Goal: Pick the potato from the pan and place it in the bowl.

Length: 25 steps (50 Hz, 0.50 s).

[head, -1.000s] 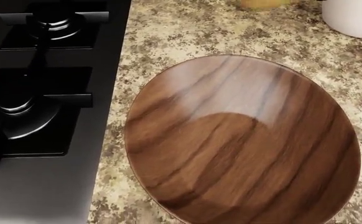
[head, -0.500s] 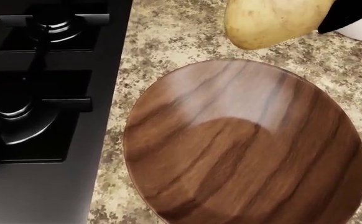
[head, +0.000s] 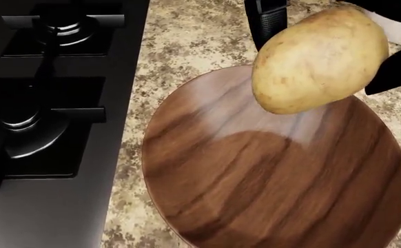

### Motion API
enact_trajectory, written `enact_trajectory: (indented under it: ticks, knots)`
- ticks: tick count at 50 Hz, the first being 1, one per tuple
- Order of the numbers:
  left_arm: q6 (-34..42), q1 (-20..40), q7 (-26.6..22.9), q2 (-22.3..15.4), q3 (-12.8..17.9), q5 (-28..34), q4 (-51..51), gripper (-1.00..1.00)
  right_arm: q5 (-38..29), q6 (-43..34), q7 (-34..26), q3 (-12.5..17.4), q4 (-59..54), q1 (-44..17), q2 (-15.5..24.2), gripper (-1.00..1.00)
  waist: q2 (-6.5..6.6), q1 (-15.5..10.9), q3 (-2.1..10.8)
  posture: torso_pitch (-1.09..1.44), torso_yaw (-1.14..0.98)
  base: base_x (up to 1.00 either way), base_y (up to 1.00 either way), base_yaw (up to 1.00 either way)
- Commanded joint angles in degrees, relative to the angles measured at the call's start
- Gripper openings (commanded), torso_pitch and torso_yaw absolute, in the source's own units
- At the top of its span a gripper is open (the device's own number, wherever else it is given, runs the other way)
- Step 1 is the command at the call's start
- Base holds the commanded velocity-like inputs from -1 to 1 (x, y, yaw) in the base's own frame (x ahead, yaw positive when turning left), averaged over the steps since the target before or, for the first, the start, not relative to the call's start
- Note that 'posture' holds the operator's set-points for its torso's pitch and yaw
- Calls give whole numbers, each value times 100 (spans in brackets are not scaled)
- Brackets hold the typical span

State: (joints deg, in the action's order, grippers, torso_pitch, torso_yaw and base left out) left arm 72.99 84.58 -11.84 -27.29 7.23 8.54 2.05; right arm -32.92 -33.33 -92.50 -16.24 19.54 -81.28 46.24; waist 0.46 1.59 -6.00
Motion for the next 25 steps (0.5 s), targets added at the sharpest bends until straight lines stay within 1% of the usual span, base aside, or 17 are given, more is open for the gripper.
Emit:
enact_trajectory:
  ticks: [1, 6, 11, 14, 17, 22, 25]
  knots:
    - [-160, 214, 12, -67, 39, 30, 95, 100, -82, 2, 0, 146, 4, -163, 16, -100, -2, 0, 171, 0, 0, 0, 0, 0]
    - [-180, 193, 15, -54, 46, 29, 94, 100, -109, -66, 0, 39, -1, -288, -75, -100, -1, 5, 170, 0, 0, 0, 0, 0]
    - [-172, 168, 18, -54, 49, 32, 110, 100, -170, -77, 0, 26, 13, -274, -180, -100, 5, -1, 174, 0, 0, 0, 0, 0]
    - [-179, 187, 15, -58, 49, 28, 90, 100, -130, -250, 0, -88, 210, -211, -129, -100, 3, -5, 179, 0, 0, 0, 0, 0]
    - [-166, 177, 14, -62, 57, 24, 116, 100, -125, -292, 0, -120, 282, -172, -104, -100, 1, -7, 175, 0, 0, 0, 0, 0]
    - [-173, 165, 16, -72, 63, 19, 118, 100, -340, -225, 0, -91, 364, 41, -328, -100, 6, 0, 180, 0, 0, 0, 0, 0]
    - [-188, 129, 19, -73, 68, 15, 129, 100, -377, -217, 0, -99, 423, 136, -362, -100, 8, -1, 188, 0, 0, 0, 0, 0]
